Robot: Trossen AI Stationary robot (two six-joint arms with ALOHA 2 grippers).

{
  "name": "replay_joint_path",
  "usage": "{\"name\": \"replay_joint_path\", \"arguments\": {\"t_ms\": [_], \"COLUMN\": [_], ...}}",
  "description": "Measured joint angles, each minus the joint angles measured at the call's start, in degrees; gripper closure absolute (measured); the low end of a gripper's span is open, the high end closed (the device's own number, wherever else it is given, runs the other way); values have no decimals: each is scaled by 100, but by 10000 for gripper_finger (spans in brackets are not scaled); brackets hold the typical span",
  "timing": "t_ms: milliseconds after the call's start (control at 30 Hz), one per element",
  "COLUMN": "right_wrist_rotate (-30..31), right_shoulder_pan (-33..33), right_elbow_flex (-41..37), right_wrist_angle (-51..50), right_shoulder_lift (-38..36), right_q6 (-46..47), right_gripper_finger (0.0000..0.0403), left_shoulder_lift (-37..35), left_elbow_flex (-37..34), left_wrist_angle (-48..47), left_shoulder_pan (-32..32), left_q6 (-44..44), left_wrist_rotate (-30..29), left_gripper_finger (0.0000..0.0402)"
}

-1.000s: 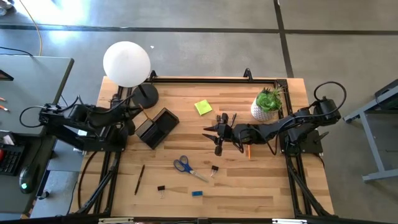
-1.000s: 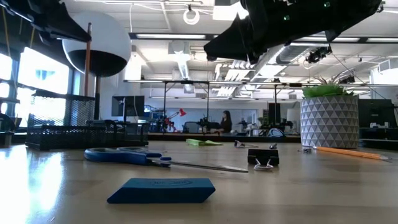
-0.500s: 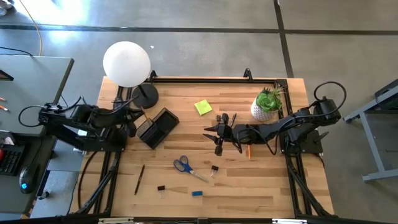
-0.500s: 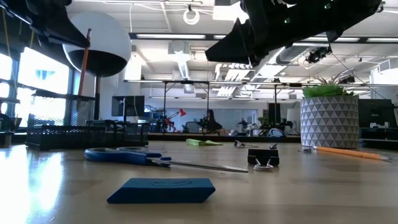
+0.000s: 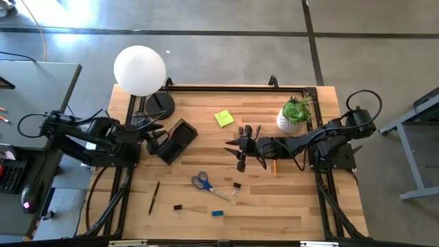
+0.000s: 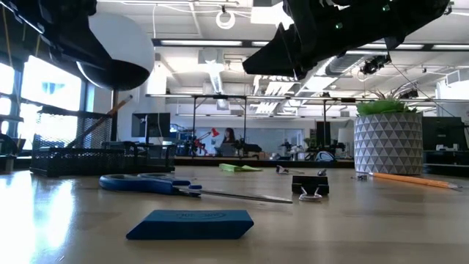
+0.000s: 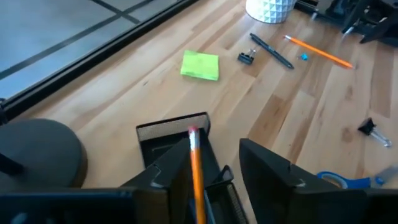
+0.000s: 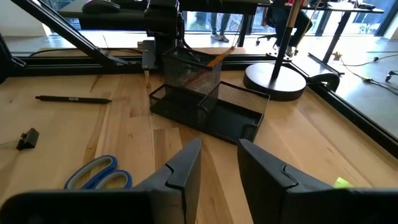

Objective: Pick and place office supplies into organizer
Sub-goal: Put the orange pencil into the black mesh desk organizer

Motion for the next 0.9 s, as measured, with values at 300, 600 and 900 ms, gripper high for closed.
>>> {"name": "replay_joint_path", "arguments": {"t_ms": [300,600,900], "right_wrist_rotate": [-15,-196,-495], "right_shoulder_pan": [0,-20,65], "right_elbow_flex": [0,0,2], "right_wrist_angle": [-29,-330,-1814], "right_shoulder_lift": [0,0,0], "right_q6": [0,379,1250], "right_gripper_finger": [302,302,302], "left_shoulder_lift": [-15,542,2246], "left_elbow_flex": [83,-30,-79], "left_wrist_angle": [915,2507,3126], "left_shoulder_pan": [0,-2,-15], "left_q6": [559,1354,1247], "left_wrist_rotate": [90,1070,1637], "left_gripper_finger": [266,266,266]}}
